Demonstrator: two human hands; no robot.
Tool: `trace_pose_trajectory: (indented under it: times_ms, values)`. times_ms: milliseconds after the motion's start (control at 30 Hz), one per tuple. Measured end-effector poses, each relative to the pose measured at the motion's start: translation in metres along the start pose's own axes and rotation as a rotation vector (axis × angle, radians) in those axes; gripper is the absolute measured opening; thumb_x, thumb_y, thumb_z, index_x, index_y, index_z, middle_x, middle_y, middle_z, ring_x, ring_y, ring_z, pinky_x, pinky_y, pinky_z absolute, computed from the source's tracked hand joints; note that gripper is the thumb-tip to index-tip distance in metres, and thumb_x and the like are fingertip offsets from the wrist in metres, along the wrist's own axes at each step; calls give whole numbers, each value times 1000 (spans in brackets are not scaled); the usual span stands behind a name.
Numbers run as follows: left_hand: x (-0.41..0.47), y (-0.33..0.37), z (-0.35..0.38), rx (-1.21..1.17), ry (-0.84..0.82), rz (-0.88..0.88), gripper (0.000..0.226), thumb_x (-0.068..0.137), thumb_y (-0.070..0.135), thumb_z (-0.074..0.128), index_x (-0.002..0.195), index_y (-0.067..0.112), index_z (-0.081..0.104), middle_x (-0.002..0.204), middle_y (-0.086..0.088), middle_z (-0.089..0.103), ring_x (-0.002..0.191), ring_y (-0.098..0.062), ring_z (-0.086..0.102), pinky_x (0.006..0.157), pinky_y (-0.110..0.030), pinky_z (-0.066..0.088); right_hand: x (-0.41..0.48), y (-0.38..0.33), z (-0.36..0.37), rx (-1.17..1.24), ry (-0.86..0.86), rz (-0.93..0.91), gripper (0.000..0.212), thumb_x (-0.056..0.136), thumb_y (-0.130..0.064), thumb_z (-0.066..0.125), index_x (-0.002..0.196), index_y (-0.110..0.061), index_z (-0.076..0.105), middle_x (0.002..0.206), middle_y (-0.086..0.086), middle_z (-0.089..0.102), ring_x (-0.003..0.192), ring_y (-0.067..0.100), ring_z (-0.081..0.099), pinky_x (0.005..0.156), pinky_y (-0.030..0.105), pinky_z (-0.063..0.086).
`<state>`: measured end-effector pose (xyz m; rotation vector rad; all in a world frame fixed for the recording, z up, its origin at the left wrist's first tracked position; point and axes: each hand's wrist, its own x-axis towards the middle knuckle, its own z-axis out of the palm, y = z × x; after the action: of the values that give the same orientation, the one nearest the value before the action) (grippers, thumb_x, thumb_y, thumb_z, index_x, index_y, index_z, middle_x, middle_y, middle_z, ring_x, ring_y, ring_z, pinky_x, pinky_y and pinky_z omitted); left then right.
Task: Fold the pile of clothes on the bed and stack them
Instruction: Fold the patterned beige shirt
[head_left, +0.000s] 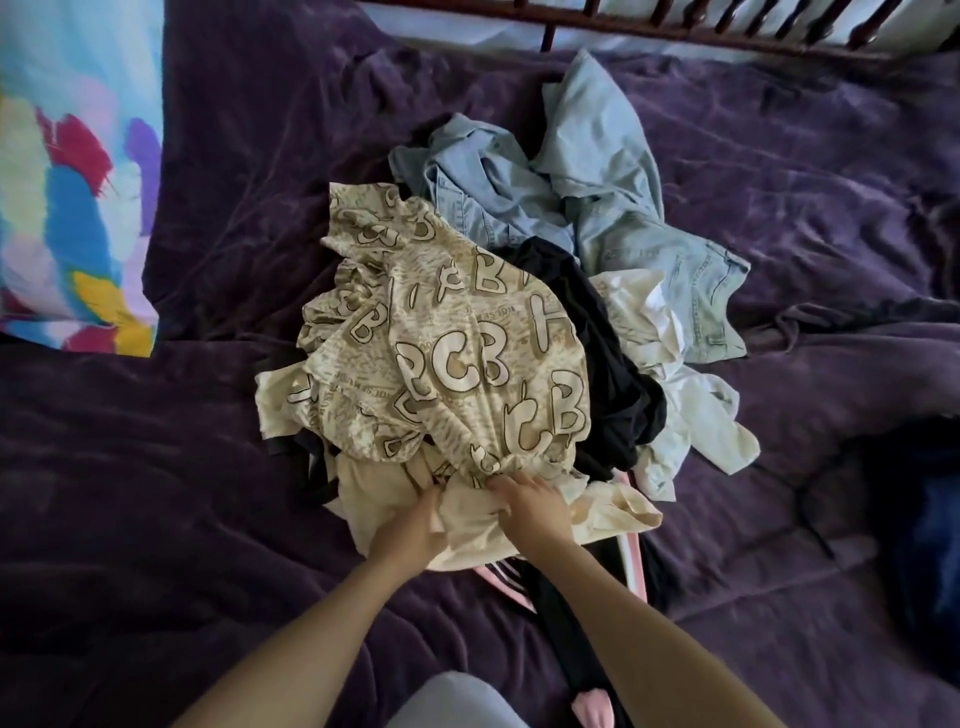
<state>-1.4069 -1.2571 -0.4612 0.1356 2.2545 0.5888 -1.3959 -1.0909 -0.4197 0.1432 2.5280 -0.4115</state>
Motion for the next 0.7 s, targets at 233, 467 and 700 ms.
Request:
trace_pose_trajectory:
  times_ms: [233, 467, 700]
  values:
    - [-57, 6, 0, 61, -31, 109, 8, 89, 17, 50, 88, 15, 57, 88, 2, 62, 93, -20, 58, 67, -26, 38, -46, -10, -6, 19, 155, 13, 34, 93, -10, 39, 121, -18, 59, 116, 4, 57, 106, 25, 55, 88, 30, 39]
    - [-121, 22, -12, 47, 105, 275, 29, 86, 24, 51, 63, 21, 34, 67, 10, 38, 66, -9, 42, 55, -22, 28, -112, -6, -37, 151, 269, 49, 30, 95, -19, 41, 117, -18, 62, 117, 2, 62, 104, 23, 59, 81, 29, 45]
    - [-200, 60, -95, -79, 396, 492, 26, 88, 20, 60, 68, 26, 44, 61, 10, 41, 53, -2, 40, 54, -19, 27, -177, -32, -124, 198, 560, -97, 25, 95, -18, 48, 113, -15, 65, 117, -2, 63, 107, 17, 57, 81, 26, 39]
